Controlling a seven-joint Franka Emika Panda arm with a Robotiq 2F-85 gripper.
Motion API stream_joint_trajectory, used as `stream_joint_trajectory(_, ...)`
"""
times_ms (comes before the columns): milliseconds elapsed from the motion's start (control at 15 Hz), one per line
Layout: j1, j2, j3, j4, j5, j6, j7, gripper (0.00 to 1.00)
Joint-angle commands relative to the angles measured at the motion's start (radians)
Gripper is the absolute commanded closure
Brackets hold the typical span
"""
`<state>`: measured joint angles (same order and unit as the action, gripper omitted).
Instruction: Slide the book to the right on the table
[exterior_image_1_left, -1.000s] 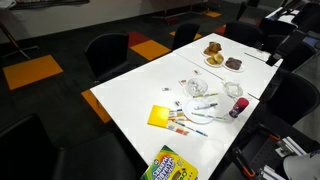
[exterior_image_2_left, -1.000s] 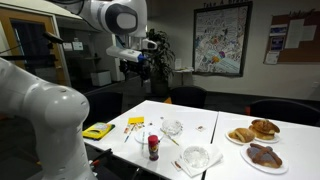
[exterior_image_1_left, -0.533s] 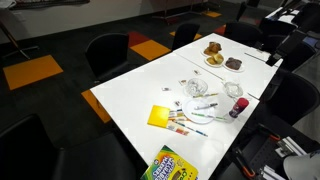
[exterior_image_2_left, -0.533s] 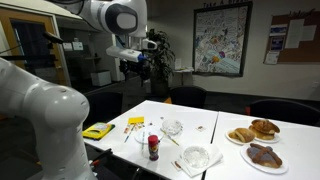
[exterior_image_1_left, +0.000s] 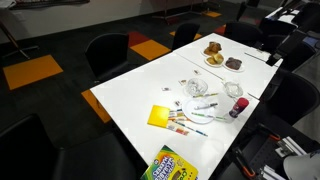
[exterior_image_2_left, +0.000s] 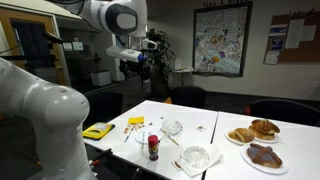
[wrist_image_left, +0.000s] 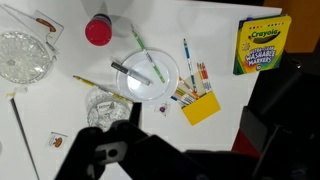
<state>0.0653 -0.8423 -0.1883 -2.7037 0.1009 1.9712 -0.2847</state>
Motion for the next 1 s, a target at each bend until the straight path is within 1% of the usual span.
stream_joint_trajectory(0,0.070,0.071,0.024,-0.001,0.045,0.049,-0.069,0.00)
stream_joint_trajectory(67,0.102,0.097,0.038,-0.004,0.059,0.072,-0.090,0.00)
stream_joint_trajectory(200,0.191,0.165,0.064,-0.011,0.117,0.145,-0.139,0.00)
stream_joint_trajectory(400,0.307,0.298,0.101,0.007,0.196,0.251,-0.206,0.00)
stream_joint_trajectory(533,0.373,0.400,0.123,0.030,0.267,0.292,-0.238,0.00)
stream_joint_trajectory(600,0.395,0.450,0.135,0.046,0.297,0.302,-0.256,0.00)
stream_joint_trajectory(733,0.414,0.533,0.172,0.075,0.336,0.324,-0.268,0.00)
stream_joint_trajectory(933,0.406,0.648,0.252,0.142,0.362,0.344,-0.220,0.00)
